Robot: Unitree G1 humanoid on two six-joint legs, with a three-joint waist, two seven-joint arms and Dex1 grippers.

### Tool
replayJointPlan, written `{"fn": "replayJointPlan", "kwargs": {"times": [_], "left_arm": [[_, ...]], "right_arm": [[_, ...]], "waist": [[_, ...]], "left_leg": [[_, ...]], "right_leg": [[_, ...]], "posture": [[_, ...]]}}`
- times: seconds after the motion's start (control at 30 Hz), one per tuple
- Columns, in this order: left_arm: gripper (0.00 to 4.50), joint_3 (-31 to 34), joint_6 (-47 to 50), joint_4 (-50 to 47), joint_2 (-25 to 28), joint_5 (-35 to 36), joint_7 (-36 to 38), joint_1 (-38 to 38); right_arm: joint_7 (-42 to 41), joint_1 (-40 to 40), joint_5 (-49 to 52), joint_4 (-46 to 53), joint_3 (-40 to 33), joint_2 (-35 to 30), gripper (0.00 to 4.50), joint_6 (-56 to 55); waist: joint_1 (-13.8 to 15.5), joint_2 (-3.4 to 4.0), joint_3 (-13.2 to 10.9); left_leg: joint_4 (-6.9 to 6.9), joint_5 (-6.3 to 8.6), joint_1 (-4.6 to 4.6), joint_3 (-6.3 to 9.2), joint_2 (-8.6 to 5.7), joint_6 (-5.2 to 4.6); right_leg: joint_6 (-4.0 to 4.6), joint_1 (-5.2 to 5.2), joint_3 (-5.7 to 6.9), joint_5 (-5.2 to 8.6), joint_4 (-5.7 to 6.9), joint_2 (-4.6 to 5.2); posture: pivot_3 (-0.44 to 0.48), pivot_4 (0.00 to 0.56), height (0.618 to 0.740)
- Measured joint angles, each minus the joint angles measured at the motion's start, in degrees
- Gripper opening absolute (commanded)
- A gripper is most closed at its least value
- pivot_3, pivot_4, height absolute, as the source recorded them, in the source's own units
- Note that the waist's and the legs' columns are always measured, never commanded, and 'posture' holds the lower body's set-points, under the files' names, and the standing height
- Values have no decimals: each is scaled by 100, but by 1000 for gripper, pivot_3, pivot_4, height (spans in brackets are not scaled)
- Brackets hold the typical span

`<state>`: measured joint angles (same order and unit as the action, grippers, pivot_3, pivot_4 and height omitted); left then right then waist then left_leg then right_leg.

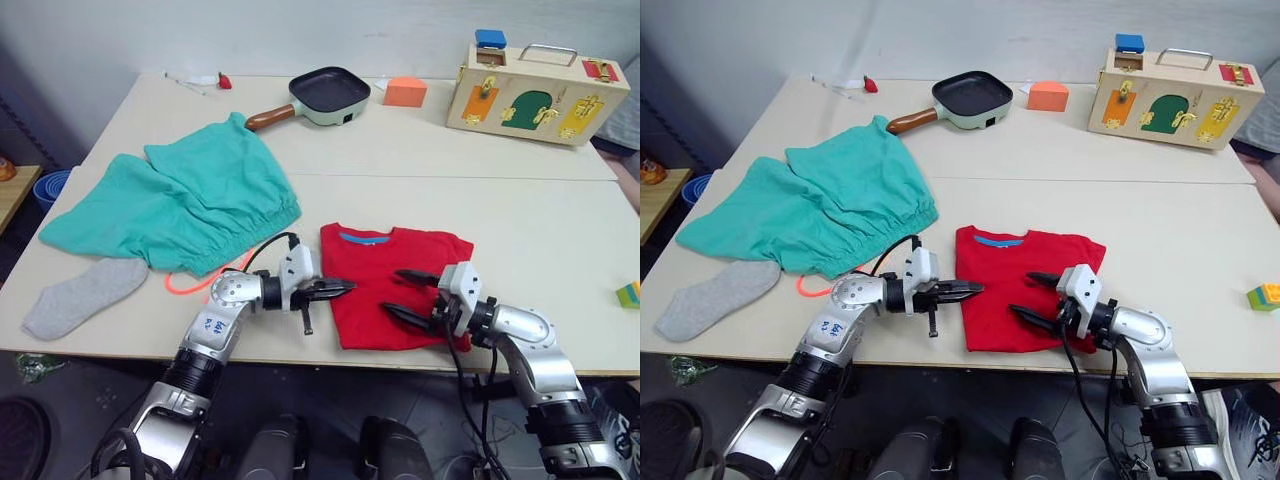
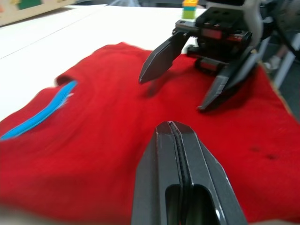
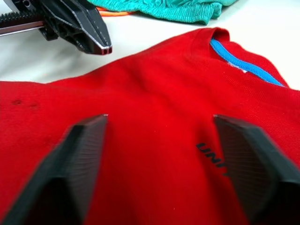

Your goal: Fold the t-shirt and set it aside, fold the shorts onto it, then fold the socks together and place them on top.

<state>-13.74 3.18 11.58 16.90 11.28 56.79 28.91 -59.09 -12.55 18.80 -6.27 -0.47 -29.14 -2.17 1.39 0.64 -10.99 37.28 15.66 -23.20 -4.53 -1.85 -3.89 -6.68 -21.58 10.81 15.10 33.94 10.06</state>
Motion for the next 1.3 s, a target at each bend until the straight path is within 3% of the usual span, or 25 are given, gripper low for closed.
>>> {"fn": "replayJointPlan", "kwargs": {"times": [0.23,0.5,0.67,0.9,1.07,1.3], "left_arm": [[0,-447,174,2,-10,-245,226,24],[0,-678,438,242,-4,-665,-52,215],[0,-331,408,161,294,-584,-92,27],[0,230,263,262,275,-154,-110,-171],[0,619,266,637,66,112,-345,624],[0,360,-375,2461,-358,-621,-811,1451]], "right_arm": [[-272,68,18,-102,2,-32,109,-312],[-59,95,-151,-876,-277,-104,47,-835],[421,98,-100,-1580,-965,-221,47,-1083],[397,-104,-43,-1853,-1067,-222,47,-1173],[341,-1003,-154,-1823,-798,-217,47,-1036],[584,-2214,-1071,-3033,15,153,47,-1213]], "waist": [[-2,0,0],[4,-2,1],[-20,1,3],[-40,2,0],[-29,2,-1],[-20,1,-1]], "left_leg": [[1,0,1,-5,7,2],[4,4,9,-6,7,9],[1,5,18,-7,13,15],[5,4,12,-13,32,25],[12,-1,8,-14,32,18],[3,-16,2,-28,34,-5]], "right_leg": [[0,0,-7,0,-3,-9],[0,6,-13,0,-8,-6],[0,5,-19,0,-9,-9],[1,-4,-26,0,-9,-22],[2,-5,-25,0,-2,-27],[2,-5,-22,0,-7,-43]], "posture": [[0,150,740],[0,150,740],[0,150,740],[0,150,740],[0,150,740],[0,150,740]]}}
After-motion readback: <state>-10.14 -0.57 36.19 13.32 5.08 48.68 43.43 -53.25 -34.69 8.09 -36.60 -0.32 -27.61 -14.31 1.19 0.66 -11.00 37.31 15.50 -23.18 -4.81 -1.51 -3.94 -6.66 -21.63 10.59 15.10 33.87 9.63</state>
